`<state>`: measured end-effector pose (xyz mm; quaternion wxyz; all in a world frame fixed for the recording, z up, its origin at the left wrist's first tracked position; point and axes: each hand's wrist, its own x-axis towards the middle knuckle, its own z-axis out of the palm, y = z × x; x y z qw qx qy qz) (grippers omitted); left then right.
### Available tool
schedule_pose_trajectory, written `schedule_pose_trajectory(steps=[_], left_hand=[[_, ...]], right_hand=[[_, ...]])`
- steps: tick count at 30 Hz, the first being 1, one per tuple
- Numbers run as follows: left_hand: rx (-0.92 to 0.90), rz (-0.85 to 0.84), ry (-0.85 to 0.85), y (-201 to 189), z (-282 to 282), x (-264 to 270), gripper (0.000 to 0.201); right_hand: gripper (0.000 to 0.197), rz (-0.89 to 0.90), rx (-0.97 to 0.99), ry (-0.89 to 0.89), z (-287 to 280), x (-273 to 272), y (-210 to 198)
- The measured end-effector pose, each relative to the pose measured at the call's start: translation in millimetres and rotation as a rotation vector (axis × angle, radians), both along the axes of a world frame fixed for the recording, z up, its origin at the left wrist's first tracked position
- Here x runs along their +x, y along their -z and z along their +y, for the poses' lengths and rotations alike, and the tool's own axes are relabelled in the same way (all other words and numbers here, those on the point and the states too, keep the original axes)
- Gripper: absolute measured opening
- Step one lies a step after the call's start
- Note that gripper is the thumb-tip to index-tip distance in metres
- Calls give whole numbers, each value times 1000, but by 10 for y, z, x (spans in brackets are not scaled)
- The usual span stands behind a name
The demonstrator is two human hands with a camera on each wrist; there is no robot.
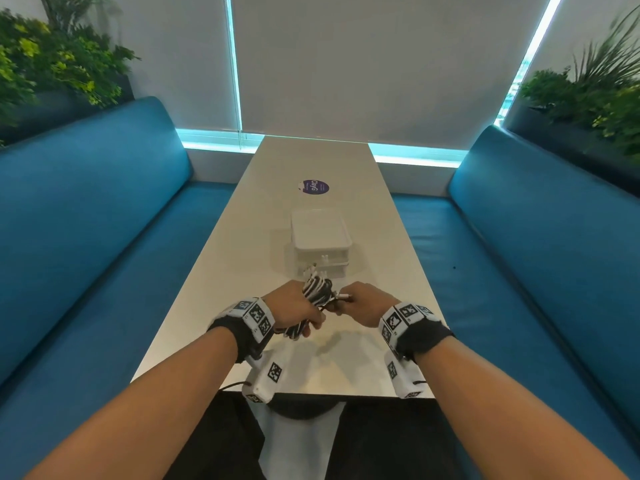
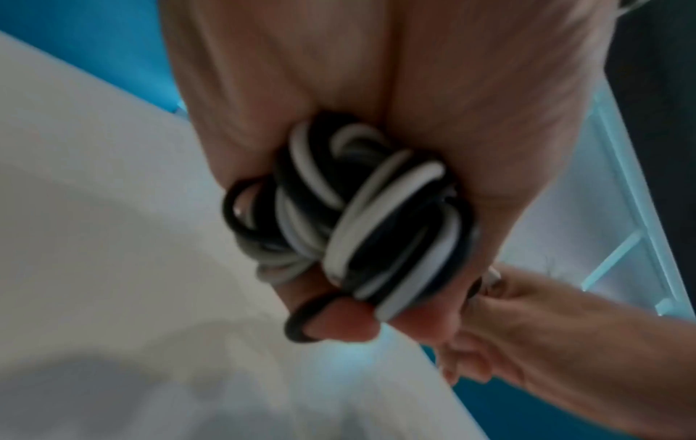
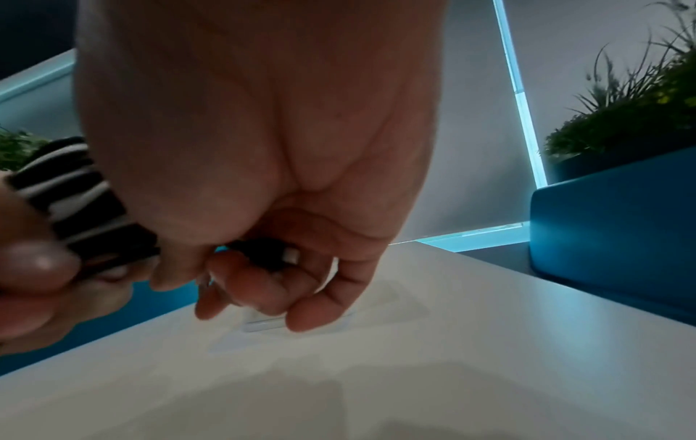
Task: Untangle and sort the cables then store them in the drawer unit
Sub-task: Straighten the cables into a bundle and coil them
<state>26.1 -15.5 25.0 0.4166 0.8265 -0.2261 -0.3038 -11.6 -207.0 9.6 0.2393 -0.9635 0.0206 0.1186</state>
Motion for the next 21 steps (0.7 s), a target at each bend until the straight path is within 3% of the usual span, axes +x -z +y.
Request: schedule_pose_trajectory(steps=[6,11,16,19,21], left_hand=[[275,-271,89,83,-42,50,14],[561,-504,117,239,-65,38,55],[598,-621,260,262,-171,-37,22],[704,-803,338,284,-149,-53,21],[764,-891,391,273,-138,-46,23]], right_hand=[[30,-20,-14,-5,5,-94,127],[45,-80,106,38,-55,-188,176],[39,29,52,5,-134,-180,179],[43,188,61,12,-214,-169,118],[46,175,163,52,-235,-126,72]])
